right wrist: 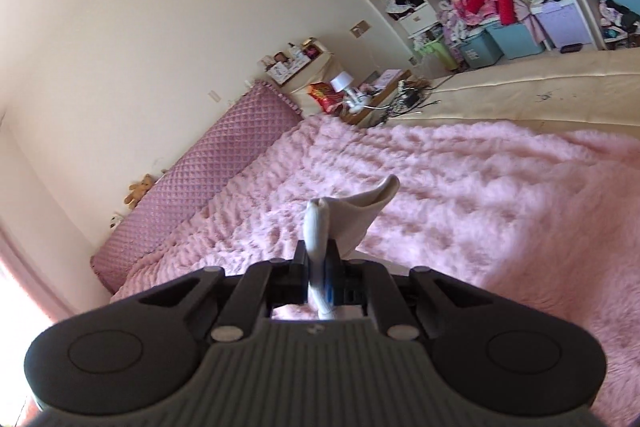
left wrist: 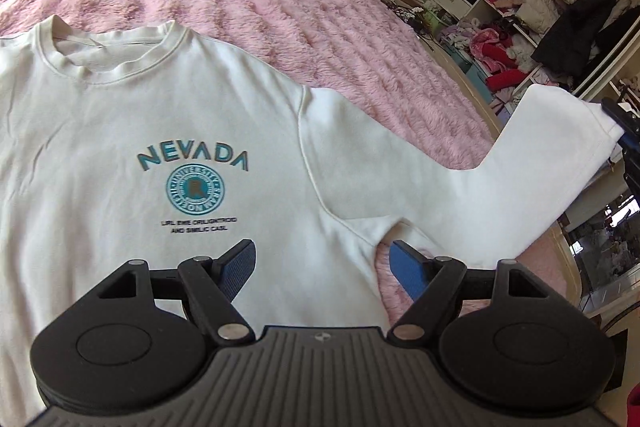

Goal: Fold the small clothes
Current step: 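Carry the held sleeve across the sweatshirt body with the right gripper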

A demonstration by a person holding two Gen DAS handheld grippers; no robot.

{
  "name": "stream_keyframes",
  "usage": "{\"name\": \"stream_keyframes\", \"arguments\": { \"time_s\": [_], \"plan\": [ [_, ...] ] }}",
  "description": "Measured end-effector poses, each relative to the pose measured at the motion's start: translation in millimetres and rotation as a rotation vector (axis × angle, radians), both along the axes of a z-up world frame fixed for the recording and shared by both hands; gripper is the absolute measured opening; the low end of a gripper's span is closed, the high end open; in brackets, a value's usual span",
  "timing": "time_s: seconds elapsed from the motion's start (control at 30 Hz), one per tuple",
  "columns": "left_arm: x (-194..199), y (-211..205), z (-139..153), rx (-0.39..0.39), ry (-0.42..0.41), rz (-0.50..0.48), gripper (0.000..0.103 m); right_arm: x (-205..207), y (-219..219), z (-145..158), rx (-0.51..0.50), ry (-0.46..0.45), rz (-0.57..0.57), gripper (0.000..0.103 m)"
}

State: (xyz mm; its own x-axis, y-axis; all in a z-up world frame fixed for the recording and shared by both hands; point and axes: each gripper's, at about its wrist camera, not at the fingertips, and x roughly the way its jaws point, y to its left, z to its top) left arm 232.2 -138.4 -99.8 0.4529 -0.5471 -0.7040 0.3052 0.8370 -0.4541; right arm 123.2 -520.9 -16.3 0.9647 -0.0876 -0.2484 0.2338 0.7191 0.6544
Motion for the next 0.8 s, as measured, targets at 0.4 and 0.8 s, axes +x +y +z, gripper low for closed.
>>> {"name": "stream_keyframes", "arguments": {
  "time_s": [0.4,0.8],
  "plan": [
    [-39.2,220.6,14.6,-0.116,-0.029,0.38,0.089,83.2,285.1,18.3,-0.083,-0.043,0.509,0.002],
    [-85.7,305.8,-25.2,-0.223,0.027,0.558,0.089,99.9,467.4,-101.8,-0.31,0.247,0.809,0.042]
  ]
}}
